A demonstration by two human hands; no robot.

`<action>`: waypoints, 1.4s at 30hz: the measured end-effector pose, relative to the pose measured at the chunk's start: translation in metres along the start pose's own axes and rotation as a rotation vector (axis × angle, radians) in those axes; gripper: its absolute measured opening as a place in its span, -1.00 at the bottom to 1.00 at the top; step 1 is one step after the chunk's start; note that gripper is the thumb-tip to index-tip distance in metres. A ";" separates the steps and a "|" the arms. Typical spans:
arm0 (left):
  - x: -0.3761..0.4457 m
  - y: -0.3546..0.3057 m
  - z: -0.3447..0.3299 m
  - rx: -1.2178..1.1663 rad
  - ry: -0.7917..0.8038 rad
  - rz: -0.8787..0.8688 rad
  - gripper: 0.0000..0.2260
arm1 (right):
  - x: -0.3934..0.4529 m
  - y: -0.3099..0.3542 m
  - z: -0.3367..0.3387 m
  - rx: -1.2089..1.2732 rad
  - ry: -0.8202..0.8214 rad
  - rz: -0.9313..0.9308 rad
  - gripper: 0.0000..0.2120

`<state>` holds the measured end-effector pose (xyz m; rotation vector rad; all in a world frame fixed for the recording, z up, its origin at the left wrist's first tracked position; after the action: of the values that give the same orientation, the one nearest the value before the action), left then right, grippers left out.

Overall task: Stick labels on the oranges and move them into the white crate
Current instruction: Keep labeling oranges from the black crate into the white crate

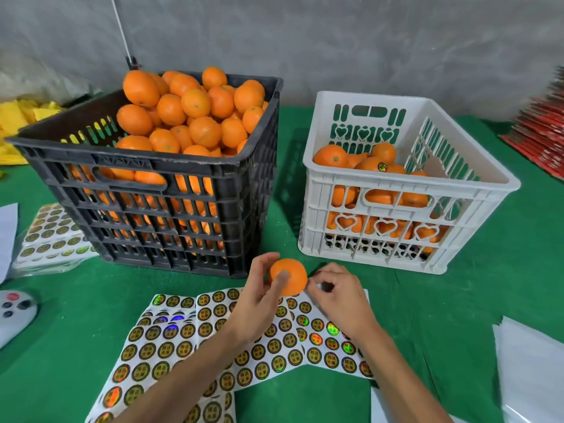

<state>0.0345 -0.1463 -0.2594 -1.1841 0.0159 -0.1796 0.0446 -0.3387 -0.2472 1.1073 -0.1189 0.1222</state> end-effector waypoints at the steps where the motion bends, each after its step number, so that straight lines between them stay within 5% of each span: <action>1: -0.001 -0.002 0.000 0.028 -0.002 -0.013 -0.49 | 0.000 0.000 0.000 0.008 0.002 -0.009 -0.89; 9: -0.001 0.001 0.001 0.090 -0.008 -0.005 -0.50 | 0.002 -0.004 0.000 0.003 -0.042 -0.006 -0.84; 15: 0.002 0.008 0.000 0.086 0.032 0.022 -0.55 | -0.006 0.019 0.005 -0.189 -0.288 0.298 -0.82; 19: 0.004 0.004 0.000 0.053 0.018 0.005 -0.61 | -0.013 0.033 -0.013 -0.174 -0.181 0.488 -0.77; 22: 0.007 0.001 0.001 -0.095 0.028 0.048 -0.45 | -0.014 0.032 -0.014 -0.102 -0.115 0.515 -0.71; 25: 0.014 -0.015 0.007 -0.135 0.002 0.025 -0.35 | -0.015 0.029 -0.009 0.025 -0.171 0.475 -0.65; 31: 0.040 -0.109 0.029 -0.079 -0.134 -0.217 -0.59 | -0.011 0.018 -0.003 0.109 -0.381 0.373 -0.60; 34: 0.063 -0.165 0.032 -0.055 -0.195 -0.285 -0.50 | -0.010 0.015 -0.004 0.083 -0.377 0.293 -0.52; 42: 0.119 -0.238 0.003 0.493 -0.208 -0.363 -0.40 | -0.009 0.014 -0.003 0.055 -0.336 0.206 -0.51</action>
<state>0.1206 -0.2476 -0.0287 -0.6992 -0.4076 -0.3563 0.0333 -0.3302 -0.2377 1.1619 -0.5334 0.1226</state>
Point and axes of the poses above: each hand's wrist, its own x-axis towards the middle knuckle, its own z-axis out of the back of the hand, y = z × x, the point moved 2 cm from there along x, towards the middle knuckle, and after that the axes turned 13 degrees about x, right-handed, at the moved point
